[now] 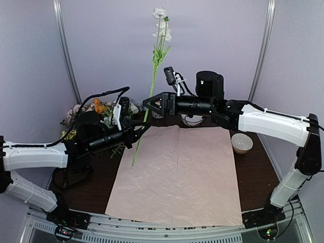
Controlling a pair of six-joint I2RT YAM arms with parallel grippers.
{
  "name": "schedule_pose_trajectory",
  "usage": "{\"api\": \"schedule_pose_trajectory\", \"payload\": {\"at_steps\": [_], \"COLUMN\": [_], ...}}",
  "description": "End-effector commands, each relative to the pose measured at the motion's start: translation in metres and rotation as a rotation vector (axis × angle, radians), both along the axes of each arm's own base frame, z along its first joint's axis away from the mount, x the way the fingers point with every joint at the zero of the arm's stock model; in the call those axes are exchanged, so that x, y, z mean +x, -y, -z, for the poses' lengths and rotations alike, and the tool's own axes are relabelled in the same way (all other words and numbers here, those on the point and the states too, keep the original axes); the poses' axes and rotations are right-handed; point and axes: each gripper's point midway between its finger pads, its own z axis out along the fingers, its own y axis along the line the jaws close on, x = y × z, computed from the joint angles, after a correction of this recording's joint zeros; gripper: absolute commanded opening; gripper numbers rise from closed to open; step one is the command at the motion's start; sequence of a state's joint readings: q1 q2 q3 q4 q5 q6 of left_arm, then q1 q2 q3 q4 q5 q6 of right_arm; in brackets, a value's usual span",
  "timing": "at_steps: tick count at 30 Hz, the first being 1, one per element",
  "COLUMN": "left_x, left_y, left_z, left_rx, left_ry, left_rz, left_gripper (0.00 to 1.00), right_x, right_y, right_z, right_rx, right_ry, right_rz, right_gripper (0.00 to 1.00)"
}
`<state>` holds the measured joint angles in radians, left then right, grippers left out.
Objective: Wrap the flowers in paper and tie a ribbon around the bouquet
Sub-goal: Pass from the left arm to the right, then adjust the flattened wrapping paper at the center of the board.
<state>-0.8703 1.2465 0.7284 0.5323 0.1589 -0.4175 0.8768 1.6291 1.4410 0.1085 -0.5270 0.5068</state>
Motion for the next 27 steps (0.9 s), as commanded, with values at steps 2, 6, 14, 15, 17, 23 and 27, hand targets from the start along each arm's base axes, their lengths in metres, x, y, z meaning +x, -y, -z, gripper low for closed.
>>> {"api": "schedule_pose_trajectory", "payload": {"at_steps": [2,6,14,15,17,23,27], "left_x": [-0.01,-0.012,-0.001,0.006,0.012,0.035,0.026], "left_y": [0.009,0.011,-0.018,-0.03,-0.049,-0.131,-0.131], "left_z": [-0.033,-0.022,0.03,0.043,0.067,0.184,0.232], "left_rx": [-0.091,-0.056,0.152,0.199,0.279,0.399,0.431], "left_ry": [0.065,0.042,-0.122,-0.161,-0.235,-0.747,-0.862], "left_rz": [0.063,0.077,-0.074,-0.139,-0.198,-0.406,-0.351], "left_gripper": [0.0,0.0,0.84,0.87,0.93,0.96,0.94], "right_x": [0.007,0.019,0.051,0.053,0.054,0.054,0.048], "right_y": [-0.001,0.006,0.051,0.06,0.073,0.111,0.13], "right_z": [-0.028,-0.018,0.034,0.044,0.059,0.108,0.126], "right_rx": [0.075,0.024,-0.235,-0.281,-0.338,-0.549,-0.643], "right_ry": [0.009,-0.008,-0.031,-0.024,-0.023,-0.06,-0.057], "right_rz": [0.041,0.118,0.295,0.317,0.335,0.368,0.385], "right_gripper": [0.37,0.01,0.0,0.0,0.0,0.0,0.0]}}
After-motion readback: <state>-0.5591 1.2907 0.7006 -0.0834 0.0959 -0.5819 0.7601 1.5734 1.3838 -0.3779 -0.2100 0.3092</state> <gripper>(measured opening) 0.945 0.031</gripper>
